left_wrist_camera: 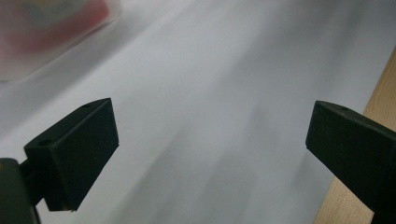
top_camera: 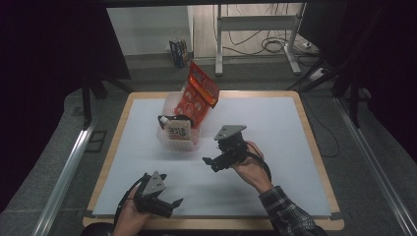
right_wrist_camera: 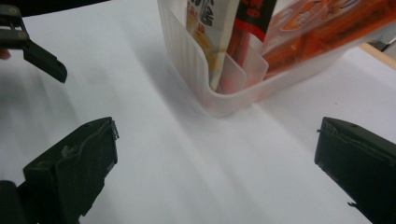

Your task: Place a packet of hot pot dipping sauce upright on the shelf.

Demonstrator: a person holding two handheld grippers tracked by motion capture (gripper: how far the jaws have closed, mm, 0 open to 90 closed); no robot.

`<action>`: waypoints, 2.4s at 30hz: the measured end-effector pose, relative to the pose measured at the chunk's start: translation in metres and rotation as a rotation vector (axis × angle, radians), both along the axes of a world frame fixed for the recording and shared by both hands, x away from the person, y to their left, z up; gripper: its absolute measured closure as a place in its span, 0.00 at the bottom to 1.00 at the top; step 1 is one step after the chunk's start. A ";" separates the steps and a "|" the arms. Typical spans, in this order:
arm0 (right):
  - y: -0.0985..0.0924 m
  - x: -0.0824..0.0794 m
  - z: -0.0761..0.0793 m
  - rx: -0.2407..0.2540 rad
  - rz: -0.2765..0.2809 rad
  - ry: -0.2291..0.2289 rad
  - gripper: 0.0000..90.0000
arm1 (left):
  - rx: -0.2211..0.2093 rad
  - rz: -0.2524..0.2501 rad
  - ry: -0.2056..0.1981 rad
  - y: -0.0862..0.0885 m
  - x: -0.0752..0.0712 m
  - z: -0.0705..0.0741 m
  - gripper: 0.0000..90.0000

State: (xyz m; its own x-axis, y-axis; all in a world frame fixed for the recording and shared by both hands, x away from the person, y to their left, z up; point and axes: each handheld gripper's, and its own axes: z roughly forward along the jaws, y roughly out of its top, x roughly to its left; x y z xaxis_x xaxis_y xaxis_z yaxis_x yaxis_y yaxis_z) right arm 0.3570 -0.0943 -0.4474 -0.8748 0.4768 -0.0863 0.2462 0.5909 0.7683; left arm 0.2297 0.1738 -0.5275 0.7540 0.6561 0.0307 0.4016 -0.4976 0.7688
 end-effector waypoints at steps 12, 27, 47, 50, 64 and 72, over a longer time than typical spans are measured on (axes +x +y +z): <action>-0.017 -0.012 0.001 0.011 -0.025 -0.016 0.00 | 0.005 0.002 -0.012 0.001 0.000 0.001 0.03; -0.029 -0.029 0.000 0.011 -0.022 -0.032 0.00 | 0.015 0.002 -0.019 0.001 -0.001 0.001 0.03; -0.045 -0.045 -0.013 0.028 -0.054 -0.002 0.00 | 0.016 0.003 -0.026 0.000 -0.001 0.001 0.03; -0.049 -0.046 -0.014 0.031 -0.063 0.002 0.00 | 0.015 0.003 -0.026 0.001 -0.001 0.001 0.03; -0.075 -0.057 -0.016 0.035 -0.118 -0.017 0.00 | 0.012 0.006 -0.028 0.001 -0.001 0.001 0.03; -0.090 -0.064 -0.015 0.047 -0.147 -0.025 0.00 | 0.014 0.009 -0.030 0.001 -0.001 0.001 0.03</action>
